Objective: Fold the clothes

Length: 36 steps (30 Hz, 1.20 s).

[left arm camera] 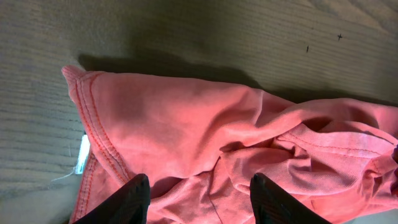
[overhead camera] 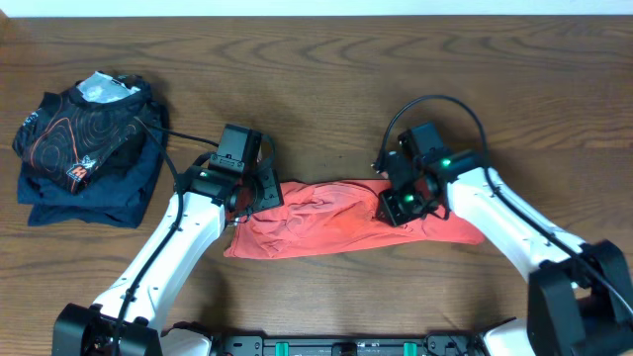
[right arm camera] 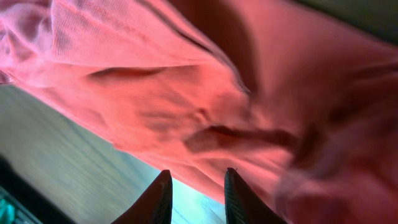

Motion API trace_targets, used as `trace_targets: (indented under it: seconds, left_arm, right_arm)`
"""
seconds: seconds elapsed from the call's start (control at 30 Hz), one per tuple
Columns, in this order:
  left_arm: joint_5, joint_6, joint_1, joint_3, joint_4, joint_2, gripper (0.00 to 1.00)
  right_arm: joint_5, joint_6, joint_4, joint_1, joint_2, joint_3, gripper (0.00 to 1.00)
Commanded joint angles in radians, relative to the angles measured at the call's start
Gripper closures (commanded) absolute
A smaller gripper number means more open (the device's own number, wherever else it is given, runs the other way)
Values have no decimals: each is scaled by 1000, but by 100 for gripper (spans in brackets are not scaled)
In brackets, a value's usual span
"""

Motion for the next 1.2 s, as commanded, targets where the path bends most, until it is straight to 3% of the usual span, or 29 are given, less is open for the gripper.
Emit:
trace_targets:
  seconds: [0.0, 0.2, 0.4, 0.67, 0.87, 1.17]
  left_arm:
    - [-12, 18, 5, 11, -2, -1, 46]
    - [-12, 18, 5, 11, -2, -1, 46]
    - [-12, 18, 5, 11, -2, -1, 46]
    - [-12, 18, 5, 11, -24, -1, 46]
    - [-39, 18, 5, 11, -52, -1, 26]
    - [-75, 41, 55, 11, -81, 30, 17]
  right_arm:
    - [232, 41, -39, -42, -117, 97, 74]
    - [448, 178, -77, -126, -242, 113, 71]
    - [447, 200, -111, -177, -193, 49, 74]
    - [286, 198, 2, -104, -37, -63, 75]
    - [146, 164, 90, -13, 69, -66, 73]
    - [211, 161, 97, -18, 76, -61, 72]
